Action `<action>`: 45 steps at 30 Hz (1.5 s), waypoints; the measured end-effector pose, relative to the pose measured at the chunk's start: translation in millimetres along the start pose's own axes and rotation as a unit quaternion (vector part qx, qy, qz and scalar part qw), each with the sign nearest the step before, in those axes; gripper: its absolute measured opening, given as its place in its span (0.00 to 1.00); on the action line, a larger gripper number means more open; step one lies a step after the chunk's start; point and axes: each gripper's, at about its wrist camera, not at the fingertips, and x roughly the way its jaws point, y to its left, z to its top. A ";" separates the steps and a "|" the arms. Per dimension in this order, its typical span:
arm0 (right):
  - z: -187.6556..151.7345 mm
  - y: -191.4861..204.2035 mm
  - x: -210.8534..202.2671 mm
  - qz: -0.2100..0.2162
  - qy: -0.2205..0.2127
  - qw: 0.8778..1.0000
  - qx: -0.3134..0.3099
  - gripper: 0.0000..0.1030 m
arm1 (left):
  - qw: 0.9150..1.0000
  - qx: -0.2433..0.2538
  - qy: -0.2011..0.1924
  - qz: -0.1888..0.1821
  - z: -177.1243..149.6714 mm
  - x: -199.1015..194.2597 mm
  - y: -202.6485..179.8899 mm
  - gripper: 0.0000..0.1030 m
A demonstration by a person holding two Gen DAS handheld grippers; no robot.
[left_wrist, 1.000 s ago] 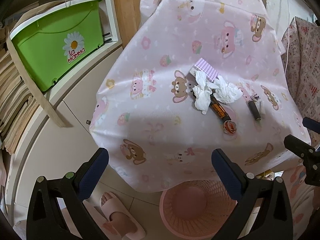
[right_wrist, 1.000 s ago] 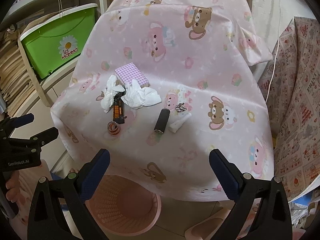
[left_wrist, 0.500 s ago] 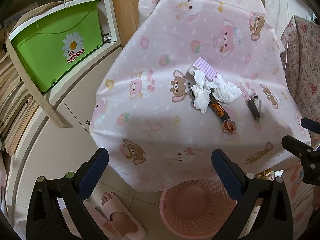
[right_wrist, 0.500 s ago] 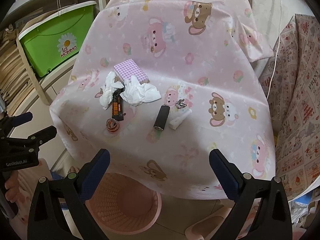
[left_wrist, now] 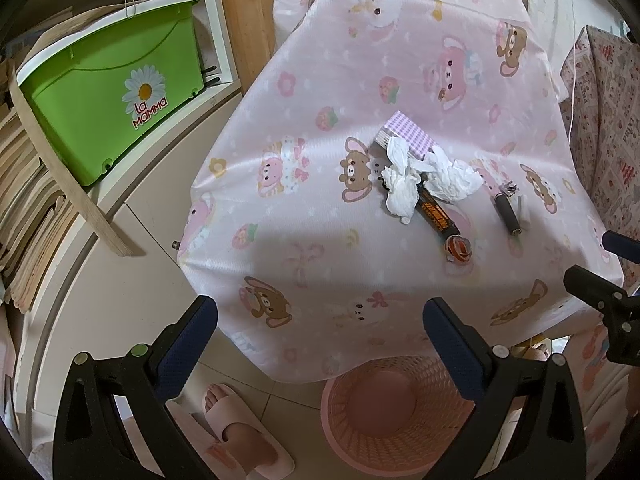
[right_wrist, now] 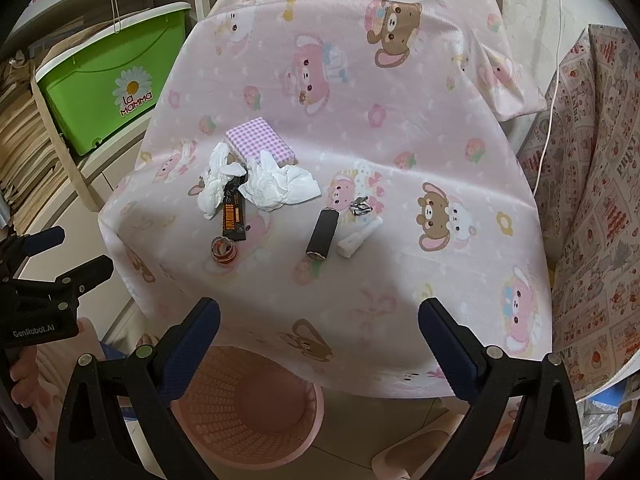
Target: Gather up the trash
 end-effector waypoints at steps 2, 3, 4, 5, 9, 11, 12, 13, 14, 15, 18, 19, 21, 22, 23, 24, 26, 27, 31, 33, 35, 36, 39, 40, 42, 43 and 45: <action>-0.1 0.0 0.1 0.000 0.000 1.000 0.000 0.98 | 1.000 0.000 0.000 0.000 -0.2 -0.1 -0.1 0.99; -0.2 -0.1 0.1 0.000 0.000 1.000 0.001 0.98 | 1.000 0.000 0.000 0.000 0.0 -0.1 -0.3 0.99; -0.2 0.0 0.2 0.001 0.001 1.000 0.001 0.98 | 1.000 0.000 0.000 0.000 0.0 -0.1 -0.2 0.99; -0.2 -0.4 0.6 0.001 0.001 1.000 0.001 0.98 | 1.000 0.000 0.000 0.000 -0.1 -0.1 -0.3 0.99; -0.4 -0.1 0.7 0.001 0.002 1.000 0.000 0.98 | 1.000 0.000 0.000 0.001 0.4 0.0 -0.4 0.99; -0.5 0.1 0.9 0.001 0.002 1.000 0.000 0.98 | 1.000 0.001 0.000 0.001 -0.4 0.3 -0.2 0.99; -0.5 0.2 0.9 0.000 0.001 1.000 0.001 0.98 | 1.000 0.001 0.000 0.001 -0.2 0.2 -0.5 0.99; -0.5 0.2 1.0 0.000 0.002 1.000 0.000 0.98 | 1.000 0.001 0.000 0.001 -0.1 0.3 -0.6 0.99; -0.5 0.2 1.0 0.000 0.002 1.000 0.000 0.98 | 1.000 0.001 0.000 0.001 -0.1 0.3 -0.7 0.99; -0.4 0.2 1.5 -0.001 0.002 1.000 -0.001 0.98 | 1.000 0.001 0.000 0.001 -0.4 0.6 -0.6 0.99; -0.3 0.0 2.0 -0.002 0.002 1.000 -0.001 0.98 | 1.000 0.002 -0.001 0.002 -0.3 0.6 -0.8 0.99; 0.0 -0.3 2.6 -0.003 0.002 1.000 -0.001 0.98 | 1.000 0.002 -0.001 0.002 -0.2 0.6 -0.8 0.99; -0.2 -1.0 3.2 -0.005 0.001 1.000 -0.001 0.98 | 1.000 0.007 -0.002 0.007 -0.7 1.1 -1.5 0.99; -0.1 -1.7 3.3 -0.007 0.000 1.000 -0.001 0.98 | 1.000 0.008 -0.002 0.009 -1.4 1.3 -1.0 0.99; -0.4 -1.9 3.3 -0.008 0.000 1.000 -0.001 0.98 | 1.000 0.009 -0.002 0.009 -1.7 1.1 -1.7 0.99; -0.4 -2.4 3.2 -0.008 0.000 1.000 -0.001 0.98 | 1.000 0.010 -0.003 0.009 -2.0 0.8 -2.1 0.99; -0.7 -2.9 2.9 -0.007 0.000 1.000 0.001 0.98 | 1.000 0.013 -0.004 0.010 -2.2 0.1 -2.2 0.99; -0.9 -3.1 3.2 -0.007 0.000 1.000 0.001 0.98 | 1.000 0.014 -0.005 0.011 -2.2 -0.6 -2.6 0.99; -0.6 -2.6 4.2 -0.011 0.001 1.000 -0.001 0.98 | 1.000 0.016 -0.008 0.014 -1.8 -0.9 -1.7 0.99; -0.7 -2.7 4.4 -0.009 0.001 1.000 -0.001 0.98 | 1.000 0.016 -0.008 0.013 -1.1 -1.2 -2.1 0.99; -0.6 -2.2 4.5 -0.008 0.001 1.000 -0.001 0.98 | 1.000 0.014 -0.007 0.013 0.4 -2.2 -1.1 0.99; -0.3 -2.3 4.8 -0.008 0.001 1.000 -0.001 0.98 | 1.000 0.012 -0.008 0.011 1.6 -3.3 -1.7 0.99; 1.0 -3.0 5.3 -0.007 0.003 1.000 -0.001 0.98 | 1.000 0.012 -0.002 -0.006 8.9 -4.6 -2.4 0.99; 2.7 -3.7 5.0 -0.005 0.003 1.000 -0.001 0.98 | 1.000 0.009 -0.003 -0.008 13.0 -5.9 -2.4 0.99; 5.8 -5.7 4.3 -0.002 0.003 1.000 0.003 0.98 | 1.000 0.012 -0.005 -0.012 22.2 -9.6 -4.2 0.99; 8.2 -7.3 3.7 0.001 0.004 1.000 0.005 0.98 | 1.000 0.016 -0.008 -0.014 27.3 -12.5 -5.1 0.99; 13.3 -10.4 2.5 0.006 0.004 1.000 0.007 0.97 | 0.999 0.025 -0.019 -0.010 37.1 -18.9 -8.5 0.99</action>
